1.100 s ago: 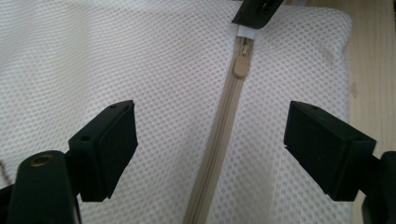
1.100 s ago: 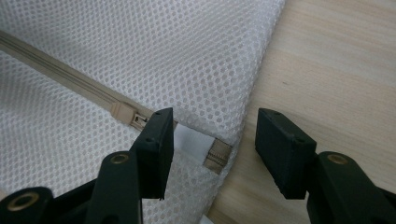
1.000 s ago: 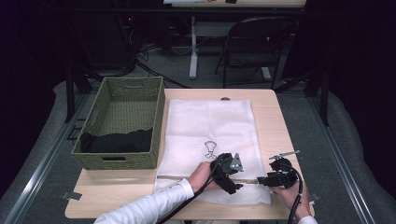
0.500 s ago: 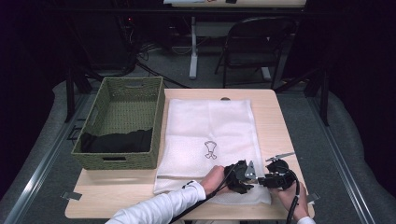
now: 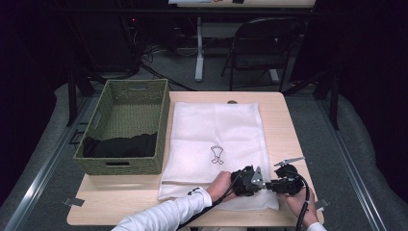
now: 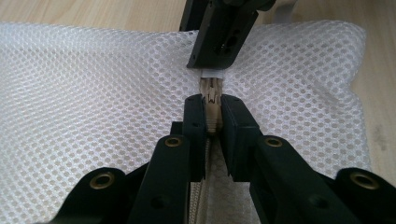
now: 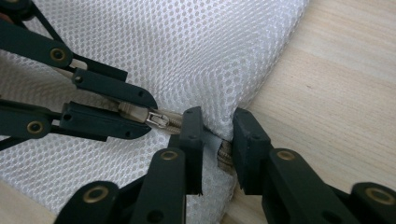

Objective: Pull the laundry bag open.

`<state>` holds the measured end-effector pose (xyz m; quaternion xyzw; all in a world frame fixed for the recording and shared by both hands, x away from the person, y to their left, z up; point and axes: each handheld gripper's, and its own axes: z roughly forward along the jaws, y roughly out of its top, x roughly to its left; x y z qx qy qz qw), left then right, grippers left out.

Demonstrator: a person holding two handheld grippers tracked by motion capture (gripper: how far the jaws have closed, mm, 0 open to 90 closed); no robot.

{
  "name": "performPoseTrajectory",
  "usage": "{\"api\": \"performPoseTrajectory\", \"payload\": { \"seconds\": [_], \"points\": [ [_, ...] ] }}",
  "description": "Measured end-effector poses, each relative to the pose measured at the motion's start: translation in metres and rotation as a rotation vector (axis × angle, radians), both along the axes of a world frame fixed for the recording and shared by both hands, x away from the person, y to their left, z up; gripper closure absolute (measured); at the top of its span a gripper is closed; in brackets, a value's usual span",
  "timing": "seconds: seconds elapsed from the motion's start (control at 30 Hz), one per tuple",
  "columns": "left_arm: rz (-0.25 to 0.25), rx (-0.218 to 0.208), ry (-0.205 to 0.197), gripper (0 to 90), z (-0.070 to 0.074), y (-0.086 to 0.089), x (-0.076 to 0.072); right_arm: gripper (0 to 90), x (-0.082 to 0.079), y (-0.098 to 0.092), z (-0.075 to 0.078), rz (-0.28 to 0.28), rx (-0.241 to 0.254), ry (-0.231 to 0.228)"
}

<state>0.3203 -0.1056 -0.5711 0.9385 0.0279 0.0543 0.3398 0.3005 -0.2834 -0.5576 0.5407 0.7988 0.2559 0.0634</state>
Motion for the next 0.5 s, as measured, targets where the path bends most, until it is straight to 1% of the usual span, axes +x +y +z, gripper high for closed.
{"api": "performPoseTrajectory", "payload": {
  "seconds": [0.03,0.07,0.1,0.13,0.17,0.23,0.27,0.3,0.33,0.37,0.4,0.5],
  "points": [
    [-0.004,0.001,0.012,80.9,0.0002,0.0012,0.0012,77.5,-0.0001,0.0008,0.0001,0.0,0.003,0.0],
    [0.004,-0.014,0.01,81.0,-0.001,0.0018,0.0013,78.5,-0.0002,0.0011,0.0005,0.001,0.003,0.002],
    [0.004,-0.018,0.011,81.0,-0.0013,0.0025,0.0016,79.5,-0.0003,0.0014,0.0006,0.005,0.006,0.001],
    [0.001,-0.016,0.015,81.0,-0.0009,0.003,0.0022,80.4,-0.0005,0.0016,0.0012,0.008,-0.002,-0.003],
    [-0.001,-0.01,0.024,81.1,-0.0001,0.0036,0.0023,81.1,-0.0007,0.0022,0.0016,0.01,0.003,-0.005],
    [0.0,-0.014,0.02,81.2,0.0004,0.0048,0.0018,82.2,-0.0011,0.0035,0.0025,0.016,0.003,-0.011],
    [-0.002,-0.003,0.026,81.2,0.0018,0.0062,0.0019,82.6,-0.0012,0.0037,0.0029,0.029,0.009,-0.017],
    [0.007,-0.026,0.02,81.2,0.0005,0.007,0.001,82.8,-0.0017,0.0044,0.0038,0.034,0.002,-0.016],
    [-0.001,-0.017,0.026,81.2,0.0013,0.0084,0.0011,82.9,-0.0019,0.0046,0.0042,0.043,0.005,-0.026],
    [-0.001,-0.017,0.028,81.3,0.0015,0.0093,0.0012,83.0,-0.0021,0.0053,0.0048,0.05,0.004,-0.026],
    [0.007,-0.027,0.023,81.3,0.0008,0.0099,0.0007,83.1,-0.0024,0.006,0.0054,0.055,-0.001,-0.027],
    [0.012,-0.035,0.025,81.3,0.0007,0.0108,0.0005,83.2,-0.0031,0.0078,0.0069,0.061,-0.012,-0.038]
  ]
}}
